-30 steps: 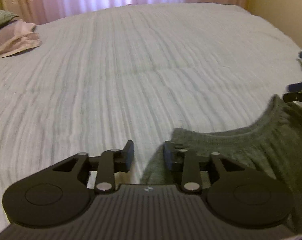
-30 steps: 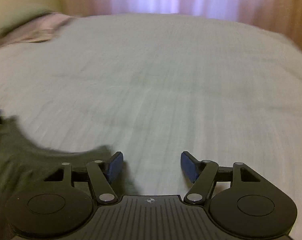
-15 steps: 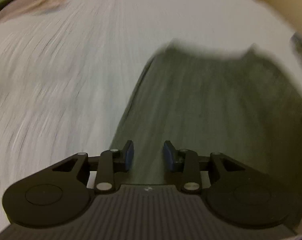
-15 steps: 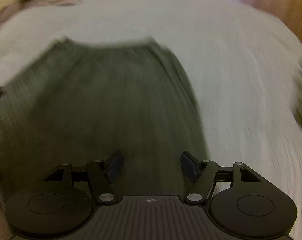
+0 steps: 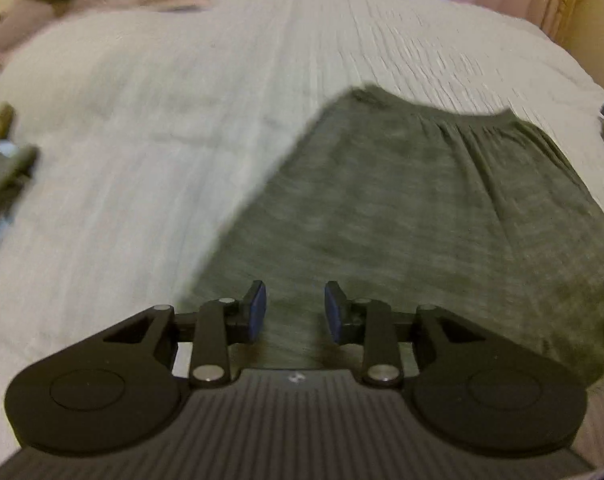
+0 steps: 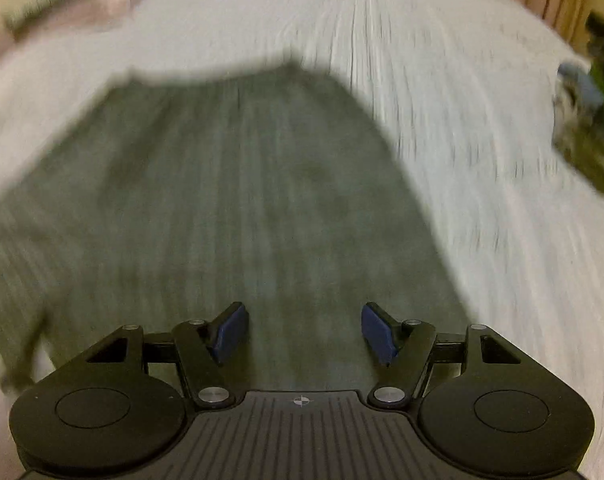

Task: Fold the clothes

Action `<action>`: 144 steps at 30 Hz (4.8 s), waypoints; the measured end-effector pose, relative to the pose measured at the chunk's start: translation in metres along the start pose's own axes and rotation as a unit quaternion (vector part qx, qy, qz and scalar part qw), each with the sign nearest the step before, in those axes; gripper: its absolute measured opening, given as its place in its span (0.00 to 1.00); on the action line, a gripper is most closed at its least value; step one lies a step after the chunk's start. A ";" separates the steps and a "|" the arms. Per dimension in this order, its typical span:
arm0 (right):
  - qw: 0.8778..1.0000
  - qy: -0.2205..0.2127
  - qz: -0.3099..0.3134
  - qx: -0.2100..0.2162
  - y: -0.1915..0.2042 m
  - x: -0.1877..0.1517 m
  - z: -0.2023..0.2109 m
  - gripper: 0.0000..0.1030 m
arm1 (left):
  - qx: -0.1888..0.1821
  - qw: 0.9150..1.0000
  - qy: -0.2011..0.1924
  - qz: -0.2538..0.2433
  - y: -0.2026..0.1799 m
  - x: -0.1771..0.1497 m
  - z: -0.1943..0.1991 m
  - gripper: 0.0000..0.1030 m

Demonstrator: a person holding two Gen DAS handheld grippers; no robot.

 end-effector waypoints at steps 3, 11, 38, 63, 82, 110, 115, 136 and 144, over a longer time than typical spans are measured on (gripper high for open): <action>0.999 0.045 0.005 -0.022 0.008 -0.027 0.009 0.69 | 0.004 0.999 0.052 0.002 -0.003 -0.021 -0.005 0.28; 0.989 0.100 -0.108 -0.033 0.020 -0.043 0.088 0.69 | -0.009 0.993 0.116 -0.013 0.014 -0.036 0.058 0.29; 0.972 0.006 -0.232 -0.032 0.196 -0.065 0.283 0.87 | -0.052 0.991 -0.001 -0.122 0.071 -0.052 0.277 0.56; 0.970 0.023 -0.238 -0.044 0.230 -0.079 0.294 0.87 | -0.067 0.988 -0.007 -0.137 0.089 -0.069 0.296 0.58; 0.981 0.064 -0.185 -0.014 0.189 -0.027 0.240 0.87 | -0.037 0.992 0.026 -0.115 0.055 -0.037 0.264 0.62; 0.980 0.053 -0.185 0.057 -0.029 0.029 0.100 0.87 | 0.002 0.992 0.121 -0.025 -0.028 0.017 0.145 0.65; 0.978 -0.007 -0.194 0.080 -0.092 0.042 0.070 0.87 | -0.033 0.994 0.108 -0.017 -0.039 0.031 0.110 0.65; 0.957 -0.045 -0.208 0.195 -0.165 0.061 -0.038 0.54 | -0.157 0.978 0.121 0.063 -0.027 0.045 -0.002 0.62; 0.965 -0.001 -0.205 0.163 -0.144 0.078 -0.054 0.04 | -0.183 0.974 0.119 0.055 0.008 0.059 -0.021 0.62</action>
Point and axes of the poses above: each gripper's, at about its wrist camera, not at the fingertips, and z roughly against the way its jaws point, y to its left, x to its top, the point moved 1 cm from there along -z, roughly the way its jaws point, and after that the axes turned 2 degrees about -z, right-handed, at the moved point
